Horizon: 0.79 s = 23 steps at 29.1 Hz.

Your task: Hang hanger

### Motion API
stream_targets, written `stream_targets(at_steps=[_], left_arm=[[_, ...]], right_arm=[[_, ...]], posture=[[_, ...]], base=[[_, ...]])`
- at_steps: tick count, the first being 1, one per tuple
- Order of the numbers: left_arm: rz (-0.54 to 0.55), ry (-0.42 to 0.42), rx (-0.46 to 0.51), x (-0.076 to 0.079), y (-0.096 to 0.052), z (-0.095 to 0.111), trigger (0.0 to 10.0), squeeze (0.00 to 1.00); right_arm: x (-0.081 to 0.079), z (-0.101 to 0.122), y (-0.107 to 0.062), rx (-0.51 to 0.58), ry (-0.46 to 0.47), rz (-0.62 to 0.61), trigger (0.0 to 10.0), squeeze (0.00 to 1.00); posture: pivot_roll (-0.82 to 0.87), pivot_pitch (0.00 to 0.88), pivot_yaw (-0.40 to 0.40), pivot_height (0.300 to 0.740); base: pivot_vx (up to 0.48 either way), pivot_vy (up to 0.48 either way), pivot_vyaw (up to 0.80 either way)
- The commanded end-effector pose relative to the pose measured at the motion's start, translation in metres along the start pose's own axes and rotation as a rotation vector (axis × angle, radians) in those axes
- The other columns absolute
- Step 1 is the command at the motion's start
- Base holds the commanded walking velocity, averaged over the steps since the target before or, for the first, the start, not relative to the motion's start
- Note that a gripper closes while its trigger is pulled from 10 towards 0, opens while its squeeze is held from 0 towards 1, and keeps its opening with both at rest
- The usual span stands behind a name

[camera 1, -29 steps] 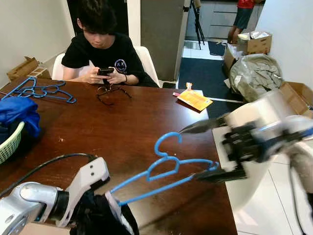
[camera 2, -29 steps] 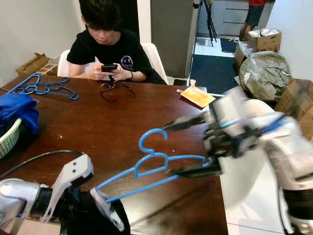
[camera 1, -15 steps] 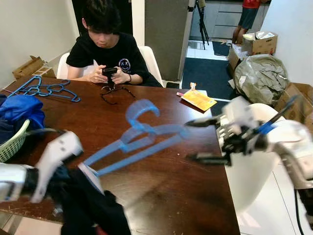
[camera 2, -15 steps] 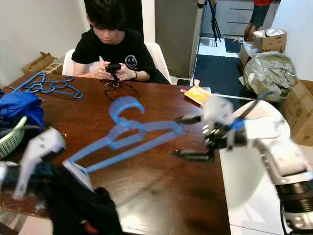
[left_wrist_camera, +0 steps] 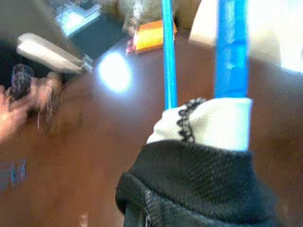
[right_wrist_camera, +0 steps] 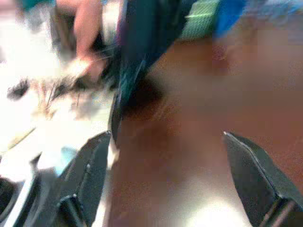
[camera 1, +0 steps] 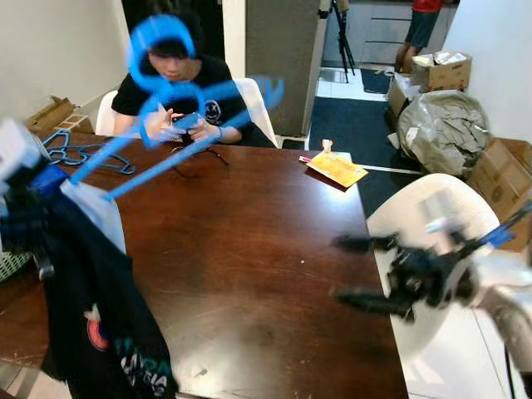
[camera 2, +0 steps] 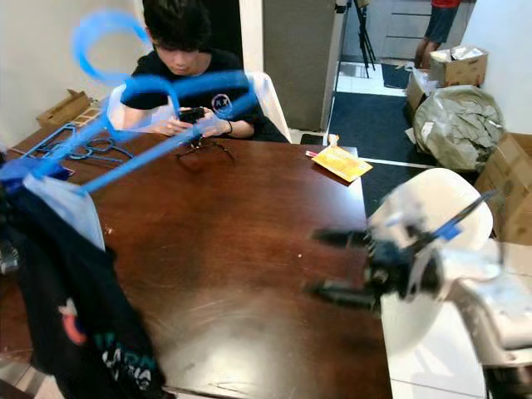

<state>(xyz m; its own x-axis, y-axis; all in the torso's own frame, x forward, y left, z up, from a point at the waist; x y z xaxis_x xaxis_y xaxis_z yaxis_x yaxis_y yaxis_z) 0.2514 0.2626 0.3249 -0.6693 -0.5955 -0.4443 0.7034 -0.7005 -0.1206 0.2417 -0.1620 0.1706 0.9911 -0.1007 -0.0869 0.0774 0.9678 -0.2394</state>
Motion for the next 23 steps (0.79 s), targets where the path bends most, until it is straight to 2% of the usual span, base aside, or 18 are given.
stream_targets(at_steps=[1,2,3,4,5,6,7,8,9,10,12,14,15,16,18,20,22,23], left_arm=[[0.011,0.007,0.030,-0.002,0.000,0.004,10.0,0.00],[0.029,0.023,0.117,-0.008,0.008,0.019,10.0,0.00],[0.029,0.023,0.117,-0.008,0.008,0.019,10.0,0.00],[0.032,0.028,0.194,-0.013,0.016,0.032,10.0,0.00],[0.032,0.028,0.194,-0.013,0.016,0.032,10.0,0.00],[0.028,0.031,0.258,-0.016,0.027,0.043,10.0,0.00],[0.028,0.031,0.258,-0.016,0.027,0.043,10.0,0.00],[0.019,0.034,0.300,-0.017,0.036,0.049,10.0,0.00],[0.019,0.034,0.300,-0.017,0.036,0.049,10.0,0.00],[0.009,0.032,0.323,-0.018,0.046,0.052,10.0,0.00],[0.009,0.032,0.323,-0.018,0.046,0.052,10.0,0.00],[0.000,0.021,0.347,-0.020,0.064,0.052,10.0,0.00],[0.000,0.021,0.347,-0.020,0.064,0.052,10.0,0.00],[-0.002,0.013,0.362,-0.022,0.071,0.053,10.0,0.00],[-0.002,0.013,0.362,-0.022,0.071,0.053,10.0,0.00],[-0.005,0.006,0.378,-0.023,0.077,0.055,10.0,0.00],[-0.014,0.000,0.414,-0.023,0.092,0.061,10.0,0.00],[-0.014,0.000,0.414,-0.023,0.092,0.061,10.0,0.00]], right_arm=[[-0.004,-0.002,0.007,-0.030,-0.008,0.025,10.0,0.00],[-0.006,-0.011,0.030,-0.040,0.008,0.047,10.0,0.00],[-0.006,-0.011,0.030,-0.040,0.008,0.047,10.0,0.00],[-0.003,-0.011,0.050,-0.012,0.015,0.037,10.0,0.00],[-0.003,-0.011,0.050,-0.012,0.015,0.037,10.0,0.00],[0.001,-0.008,0.068,0.029,0.032,0.016,10.0,0.00],[0.001,-0.008,0.068,0.029,0.032,0.016,10.0,0.00],[0.005,-0.004,0.083,0.061,0.061,-0.005,10.0,0.00],[0.005,-0.004,0.083,0.061,0.061,-0.005,10.0,0.00],[0.009,-0.003,0.096,0.077,0.104,-0.042,10.0,0.00],[0.009,-0.003,0.096,0.077,0.104,-0.042,10.0,0.00],[0.018,-0.005,0.118,0.083,0.219,-0.155,10.0,0.00],[0.018,-0.005,0.118,0.083,0.219,-0.155,10.0,0.00],[0.021,-0.005,0.126,0.092,0.270,-0.192,10.0,0.00],[0.021,-0.005,0.126,0.092,0.270,-0.192,10.0,0.00],[0.021,-0.003,0.133,0.103,0.305,-0.207,10.0,0.00],[0.017,0.007,0.144,0.152,0.347,-0.187,10.0,0.00],[0.017,0.007,0.144,0.152,0.347,-0.187,10.0,0.00]], posture=[[0.13,0.000,0.035,0.735],[0.14,0.000,0.033,0.735],[0.14,0.000,0.033,0.735],[0.14,0.000,0.032,0.735],[0.14,0.000,0.032,0.735],[0.14,0.000,0.034,0.735],[0.14,0.000,0.034,0.735],[0.14,0.000,0.034,0.735],[0.14,0.000,0.034,0.735],[0.13,0.000,0.033,0.735],[0.13,0.000,0.033,0.735],[0.12,0.000,0.037,0.735],[0.12,0.000,0.037,0.735],[0.12,0.000,0.037,0.735],[0.12,0.000,0.037,0.735],[0.12,0.000,0.039,0.735],[0.11,0.000,0.045,0.735],[0.11,0.000,0.045,0.735]], base=[[0.000,0.000,0.00],[0.000,0.000,0.00],[0.000,0.000,0.00],[0.000,0.000,0.00],[0.000,0.000,0.00],[0.000,0.000,0.00],[0.000,0.000,0.00],[0.000,0.000,0.00],[0.000,0.000,0.00],[0.000,0.000,0.00],[0.000,0.000,0.00],[0.000,0.000,0.00],[0.000,0.000,0.00],[0.000,0.000,0.00],[0.000,0.000,0.00],[0.000,0.000,0.00],[0.000,0.000,0.00],[0.000,0.000,0.00]])
Point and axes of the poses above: a point about 5 cm out from each wrist's last joint towards the gripper, its own y axis pointing out of the wrist towards the gripper, its own z axis along the axis of the wrist's last joint, x = y × z, the point moved 1 cm from there along y, pointing out of the wrist towards the gripper, and after that the axes turned 2 degrees about y, right-handed, at the moved point
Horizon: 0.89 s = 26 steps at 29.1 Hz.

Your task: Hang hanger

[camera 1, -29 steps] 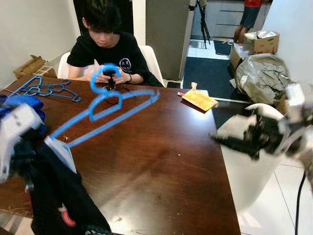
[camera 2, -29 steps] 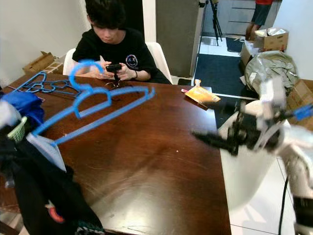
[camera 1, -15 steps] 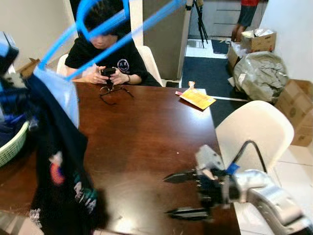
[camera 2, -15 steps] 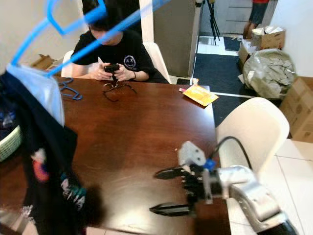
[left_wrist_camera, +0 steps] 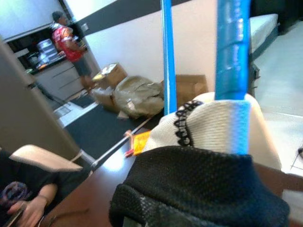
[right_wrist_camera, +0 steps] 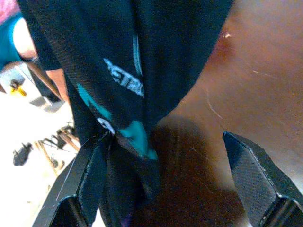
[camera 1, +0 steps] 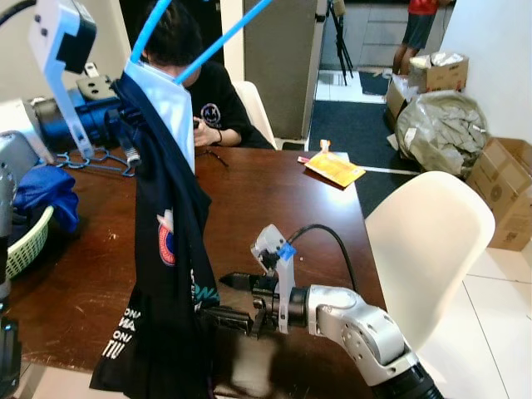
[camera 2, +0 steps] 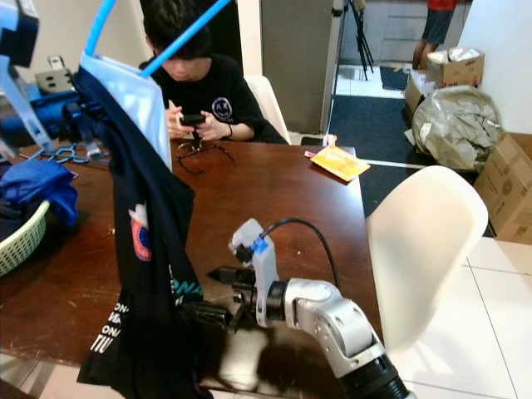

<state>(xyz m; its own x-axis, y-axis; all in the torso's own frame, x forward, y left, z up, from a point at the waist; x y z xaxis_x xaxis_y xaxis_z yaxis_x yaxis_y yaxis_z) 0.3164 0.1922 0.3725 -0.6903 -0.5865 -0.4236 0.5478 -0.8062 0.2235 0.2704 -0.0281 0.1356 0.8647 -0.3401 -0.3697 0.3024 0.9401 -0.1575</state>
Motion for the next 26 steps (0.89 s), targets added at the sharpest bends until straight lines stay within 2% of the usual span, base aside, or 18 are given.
stream_targets(at_steps=[1,2,6,8,16,19,24,26], left_arm=[[-0.004,0.020,0.036,-0.001,0.014,0.005,10.0,0.00],[-0.006,0.017,0.046,-0.001,0.019,0.005,10.0,0.00],[0.009,0.015,0.065,-0.003,0.024,0.006,10.0,0.00],[0.042,0.020,0.078,-0.009,0.022,0.009,10.0,0.00],[0.090,0.033,0.072,-0.017,0.015,0.008,10.0,0.00],[0.140,0.044,0.071,-0.024,0.005,0.008,10.0,0.00],[0.161,0.051,0.074,-0.026,0.000,0.009,10.0,0.00],[0.212,0.078,0.075,-0.033,-0.013,0.014,10.0,0.00]], right_arm=[[-0.006,0.009,0.009,0.031,0.019,0.020,6.4,0.00],[-0.007,0.011,0.012,0.045,0.029,0.014,0.0,0.00],[-0.004,0.012,0.015,0.050,0.038,-0.016,0.0,0.00],[-0.001,0.013,0.017,0.067,0.079,-0.051,0.0,0.00],[-0.001,0.018,0.017,0.090,0.131,-0.053,0.0,0.00],[0.002,0.027,0.017,0.139,0.143,-0.068,0.0,0.00],[0.004,0.032,0.017,0.168,0.147,-0.076,0.0,0.00],[0.017,0.048,0.012,0.246,0.107,-0.159,0.0,0.00]], posture=[[0.11,0.000,0.045,0.735],[0.11,0.000,0.044,0.735],[0.11,0.000,0.039,0.735],[0.11,0.000,0.032,0.735],[0.12,0.000,0.023,0.735],[0.12,0.000,0.017,0.735],[0.13,0.000,0.012,0.735],[0.14,0.000,0.006,0.735]], base=[[0.000,0.000,0.00],[0.000,0.000,0.00],[0.000,0.000,0.00],[0.000,0.000,0.00],[0.000,0.000,0.00],[0.000,0.000,0.00],[0.000,0.000,0.00],[0.000,0.000,0.00]])
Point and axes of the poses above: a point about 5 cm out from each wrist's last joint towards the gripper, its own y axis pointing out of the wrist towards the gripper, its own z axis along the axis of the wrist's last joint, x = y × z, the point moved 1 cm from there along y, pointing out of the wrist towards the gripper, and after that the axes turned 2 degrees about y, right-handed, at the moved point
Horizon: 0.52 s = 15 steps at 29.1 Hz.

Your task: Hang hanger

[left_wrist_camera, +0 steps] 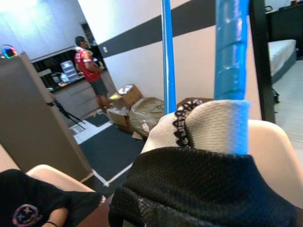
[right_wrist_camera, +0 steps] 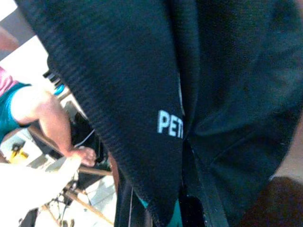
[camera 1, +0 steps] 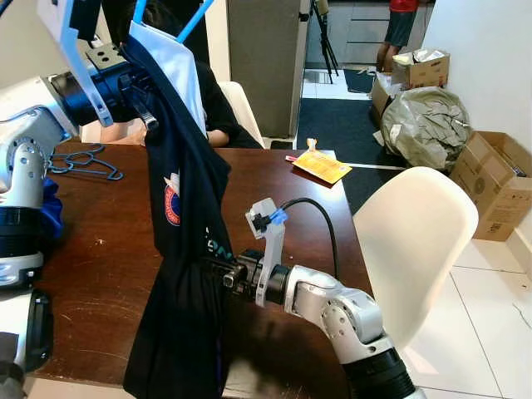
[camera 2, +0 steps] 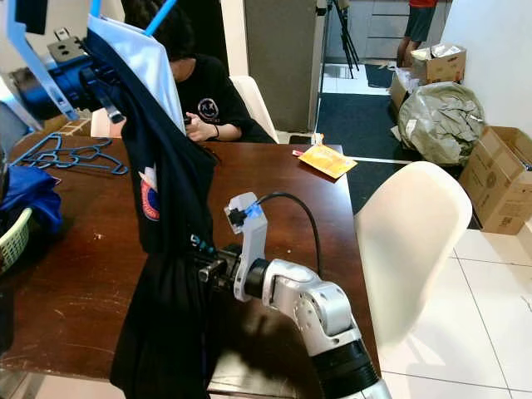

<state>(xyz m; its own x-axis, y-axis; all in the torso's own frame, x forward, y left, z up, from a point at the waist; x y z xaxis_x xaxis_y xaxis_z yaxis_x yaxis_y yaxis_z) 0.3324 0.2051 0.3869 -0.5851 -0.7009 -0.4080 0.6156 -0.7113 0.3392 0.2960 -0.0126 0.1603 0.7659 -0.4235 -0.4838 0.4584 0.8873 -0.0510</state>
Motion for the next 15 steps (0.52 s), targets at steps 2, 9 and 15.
stream_targets(at_steps=[2,9,15], left_arm=[[0.074,0.058,0.018,-0.013,-0.016,0.013,10.0,0.00],[0.052,0.031,0.037,0.002,-0.047,0.017,10.0,0.00],[0.112,0.007,0.107,0.015,-0.055,0.019,10.0,0.00]], right_arm=[[0.012,0.025,-0.004,0.116,-0.060,-0.084,0.0,0.00],[0.028,0.161,-0.040,0.715,-0.231,-0.322,0.0,0.00],[-0.006,0.231,-0.067,1.043,-0.215,-0.229,0.0,0.00]], posture=[[0.14,0.000,0.005,0.735],[0.17,0.000,-0.022,0.735],[0.18,0.000,-0.039,0.735]], base=[[0.000,0.000,0.00],[0.000,0.000,0.00],[0.000,0.000,0.00]])
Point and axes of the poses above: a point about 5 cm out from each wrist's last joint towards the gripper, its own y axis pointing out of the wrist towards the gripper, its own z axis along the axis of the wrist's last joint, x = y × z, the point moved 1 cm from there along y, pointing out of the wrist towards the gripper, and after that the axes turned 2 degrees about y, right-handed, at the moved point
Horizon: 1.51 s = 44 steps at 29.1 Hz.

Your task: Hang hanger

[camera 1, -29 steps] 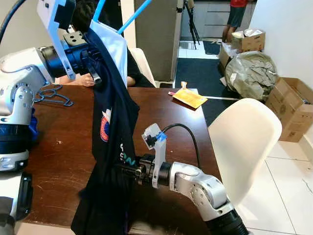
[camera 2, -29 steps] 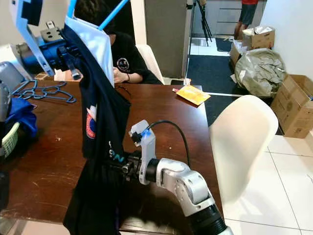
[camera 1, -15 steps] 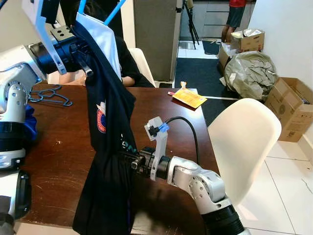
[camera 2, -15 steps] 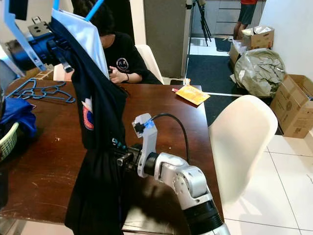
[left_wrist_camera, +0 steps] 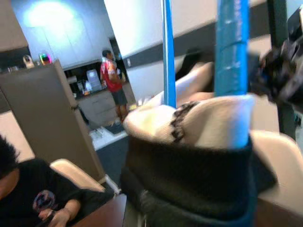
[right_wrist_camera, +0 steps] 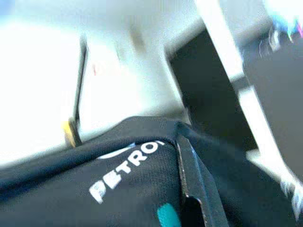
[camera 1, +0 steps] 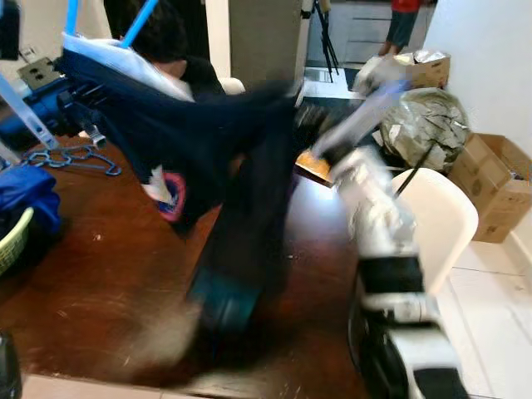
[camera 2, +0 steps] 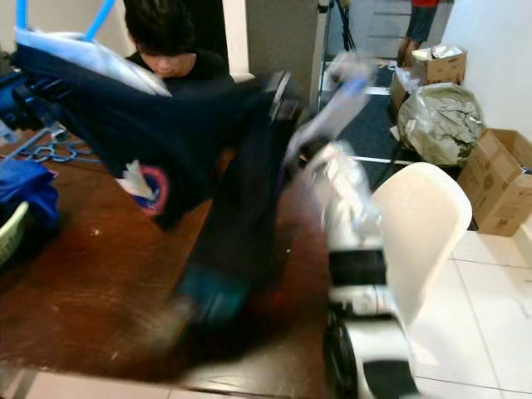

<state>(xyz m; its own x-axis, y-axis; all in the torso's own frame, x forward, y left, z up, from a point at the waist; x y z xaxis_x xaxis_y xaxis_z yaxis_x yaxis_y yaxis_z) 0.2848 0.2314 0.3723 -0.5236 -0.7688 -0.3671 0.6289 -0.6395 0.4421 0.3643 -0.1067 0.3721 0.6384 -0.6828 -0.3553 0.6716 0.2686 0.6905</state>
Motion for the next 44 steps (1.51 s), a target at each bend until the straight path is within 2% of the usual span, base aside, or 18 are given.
stream_targets(at_steps=[1,2,4,7,15,16,18,19,20,23,24,31,33,34,35,37,38,44], left_arm=[[0.026,0.002,0.045,0.002,-0.002,0.008,10.0,0.00],[0.035,-0.005,0.049,0.005,-0.002,0.008,10.0,0.00],[0.048,-0.038,0.025,0.013,-0.004,-0.003,10.0,0.00],[0.052,-0.050,0.012,0.016,-0.006,-0.008,10.0,0.00],[0.077,-0.120,-0.059,0.027,-0.009,-0.036,10.0,0.00],[0.105,-0.135,-0.073,0.028,-0.009,-0.045,10.0,0.00],[0.105,-0.135,-0.073,0.028,-0.009,-0.045,10.0,0.00],[0.139,-0.148,-0.086,0.027,-0.009,-0.052,10.0,0.00],[0.173,-0.153,-0.107,0.025,-0.009,-0.060,10.0,0.00],[0.201,-0.163,-0.132,0.026,-0.009,-0.068,10.0,0.00],[0.197,-0.192,-0.237,0.035,-0.014,-0.089,10.0,0.00],[0.178,-0.191,-0.294,0.040,-0.017,-0.098,10.0,0.00],[0.115,-0.235,-0.461,0.052,-0.038,-0.124,10.0,0.00],[0.115,-0.235,-0.461,0.052,-0.038,-0.124,10.0,0.00],[0.038,-0.261,-0.572,0.061,-0.054,-0.137,10.0,0.00],[0.038,-0.261,-0.572,0.061,-0.054,-0.137,10.0,0.00],[-0.050,-0.270,-0.660,0.071,-0.070,-0.144,10.0,0.00],[-0.245,-0.299,-0.802,0.082,-0.102,-0.142,10.0,0.00]], right_arm=[[-0.004,0.004,0.000,0.037,0.070,0.015,0.0,0.00],[-0.012,0.000,0.000,0.015,0.095,0.061,0.0,0.00],[-0.029,-0.039,-0.019,-0.194,0.027,0.201,0.0,0.00],[-0.033,-0.053,-0.028,-0.275,0.003,0.244,0.0,0.00],[-0.023,-0.114,-0.081,-0.645,-0.196,0.315,0.0,0.00],[-0.018,-0.130,-0.097,-0.730,-0.206,0.308,0.2,0.00],[-0.018,-0.130,-0.097,-0.730,-0.206,0.308,0.2,0.00],[-0.016,-0.144,-0.112,-0.799,-0.215,0.303,3.1,0.00],[-0.016,-0.155,-0.123,-0.852,-0.205,0.300,10.0,0.00],[-0.018,-0.162,-0.133,-0.906,-0.184,0.320,10.0,0.00],[-0.020,-0.166,-0.148,-0.992,-0.177,0.383,10.0,1.00],[-0.018,-0.165,-0.153,-1.021,-0.182,0.398,10.0,1.00],[0.009,-0.143,-0.161,-1.081,-0.270,0.443,10.0,1.00],[0.009,-0.143,-0.161,-1.081,-0.270,0.443,10.0,1.00],[0.026,-0.119,-0.166,-1.081,-0.346,0.522,10.0,1.00],[0.026,-0.119,-0.166,-1.081,-0.346,0.522,10.0,1.00],[0.040,-0.094,-0.171,-1.100,-0.373,0.572,10.0,1.00],[0.075,-0.035,-0.190,-1.270,-0.490,0.586,10.0,1.00]], posture=[[0.19,0.000,-0.045,0.735],[0.19,0.000,-0.045,0.735],[0.20,0.000,-0.041,0.735],[0.20,0.000,-0.041,0.735],[0.16,0.000,-0.004,0.735],[0.15,0.000,0.001,0.735],[0.15,0.000,0.001,0.735],[0.14,0.000,0.005,0.735],[0.14,0.000,0.007,0.735],[0.14,0.000,0.007,0.735],[0.14,0.000,0.008,0.735],[0.14,0.000,0.007,0.735],[0.14,0.000,0.006,0.735],[0.14,0.000,0.006,0.735],[0.14,0.000,0.005,0.735],[0.14,0.000,0.005,0.735],[0.14,0.000,0.004,0.735],[0.14,0.000,0.004,0.735]], base=[[0.000,0.000,0.00],[0.000,0.000,0.00],[0.000,0.000,0.00],[0.000,0.000,0.00],[0.000,0.000,0.00],[0.000,0.000,0.00],[0.000,0.000,0.00],[0.000,0.000,0.00],[0.000,0.000,0.00],[0.000,0.000,0.00],[0.000,0.000,0.00],[0.000,0.000,0.00],[0.000,0.000,0.00],[0.000,0.000,0.00],[0.000,0.000,0.00],[0.000,0.000,0.00],[0.000,0.000,0.00],[0.000,0.000,0.00]])
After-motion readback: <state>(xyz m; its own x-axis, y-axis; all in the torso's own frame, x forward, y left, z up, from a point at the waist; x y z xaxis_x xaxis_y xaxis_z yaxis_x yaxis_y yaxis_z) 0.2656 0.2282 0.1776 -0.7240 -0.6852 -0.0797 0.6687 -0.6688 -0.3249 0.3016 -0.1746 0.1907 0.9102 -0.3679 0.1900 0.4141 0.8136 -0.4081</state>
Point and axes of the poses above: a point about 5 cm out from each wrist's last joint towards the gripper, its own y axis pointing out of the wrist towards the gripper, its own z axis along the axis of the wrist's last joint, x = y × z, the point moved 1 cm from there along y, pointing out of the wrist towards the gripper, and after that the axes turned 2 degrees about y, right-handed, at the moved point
